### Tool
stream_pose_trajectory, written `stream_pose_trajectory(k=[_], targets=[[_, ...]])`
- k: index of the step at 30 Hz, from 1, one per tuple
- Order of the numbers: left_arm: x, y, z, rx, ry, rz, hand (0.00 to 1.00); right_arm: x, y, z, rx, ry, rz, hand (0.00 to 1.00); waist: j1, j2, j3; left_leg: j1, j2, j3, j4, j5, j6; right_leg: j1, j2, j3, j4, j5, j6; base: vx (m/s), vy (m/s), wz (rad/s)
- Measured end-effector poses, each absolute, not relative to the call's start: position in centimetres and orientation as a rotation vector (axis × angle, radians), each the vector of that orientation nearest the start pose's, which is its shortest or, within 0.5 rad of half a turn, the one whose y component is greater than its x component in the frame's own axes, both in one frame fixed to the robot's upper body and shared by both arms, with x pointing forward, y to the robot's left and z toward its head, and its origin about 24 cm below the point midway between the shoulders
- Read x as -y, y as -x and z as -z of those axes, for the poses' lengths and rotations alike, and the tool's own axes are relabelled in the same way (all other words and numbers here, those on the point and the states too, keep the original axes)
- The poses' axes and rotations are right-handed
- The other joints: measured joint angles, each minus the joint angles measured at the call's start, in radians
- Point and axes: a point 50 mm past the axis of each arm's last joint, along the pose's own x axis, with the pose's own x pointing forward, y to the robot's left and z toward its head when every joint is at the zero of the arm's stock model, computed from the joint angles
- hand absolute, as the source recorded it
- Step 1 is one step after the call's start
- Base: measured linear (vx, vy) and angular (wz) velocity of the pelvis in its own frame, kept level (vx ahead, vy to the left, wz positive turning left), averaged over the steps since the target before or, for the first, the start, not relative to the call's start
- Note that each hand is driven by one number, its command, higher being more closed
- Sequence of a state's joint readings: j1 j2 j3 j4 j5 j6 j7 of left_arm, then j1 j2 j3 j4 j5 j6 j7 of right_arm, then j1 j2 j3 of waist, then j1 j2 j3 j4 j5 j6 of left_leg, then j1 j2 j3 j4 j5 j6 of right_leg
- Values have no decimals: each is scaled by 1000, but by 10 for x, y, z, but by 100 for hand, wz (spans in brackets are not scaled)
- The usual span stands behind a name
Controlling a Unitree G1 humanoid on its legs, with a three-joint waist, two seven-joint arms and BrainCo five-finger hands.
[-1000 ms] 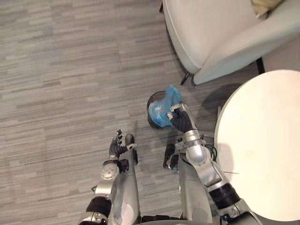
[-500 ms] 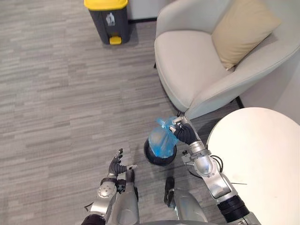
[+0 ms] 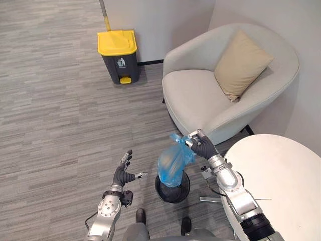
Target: Gather rubbish on tea table into small bin, then transfer packed bag to large trash can.
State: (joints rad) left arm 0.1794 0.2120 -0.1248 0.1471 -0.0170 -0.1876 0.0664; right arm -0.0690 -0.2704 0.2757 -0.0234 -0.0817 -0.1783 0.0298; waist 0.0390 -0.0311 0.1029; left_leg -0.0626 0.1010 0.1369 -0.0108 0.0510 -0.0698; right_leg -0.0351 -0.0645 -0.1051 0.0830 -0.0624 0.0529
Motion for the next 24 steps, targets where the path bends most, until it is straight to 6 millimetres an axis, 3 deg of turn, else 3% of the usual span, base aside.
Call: stream_pose_trajectory(k=[8, 14, 24], targets=[[-169, -217, -16, 20, -330, 113, 0, 116, -260, -97, 328, 211, -455, 100, -4, 12, -26, 55, -10, 1, -77, 37, 7, 15, -1, 7, 0, 4, 3, -5, 2, -1], [-146, -231, -38, 139, -353, 219, 0, 92, -263, -110, 362, 117, -601, 100, -3, 12, -29, 61, -15, 6, -84, 47, 11, 16, -3, 22, -8, 18, 4, -31, 18, -5], [-118, -237, -36, 154, -369, 359, 0, 77, -272, -120, 364, 68, -684, 100, -20, 22, -70, 57, -5, 4, -87, 55, 7, 32, 10, 25, -52, 43, 0, -2, 0, 0]])
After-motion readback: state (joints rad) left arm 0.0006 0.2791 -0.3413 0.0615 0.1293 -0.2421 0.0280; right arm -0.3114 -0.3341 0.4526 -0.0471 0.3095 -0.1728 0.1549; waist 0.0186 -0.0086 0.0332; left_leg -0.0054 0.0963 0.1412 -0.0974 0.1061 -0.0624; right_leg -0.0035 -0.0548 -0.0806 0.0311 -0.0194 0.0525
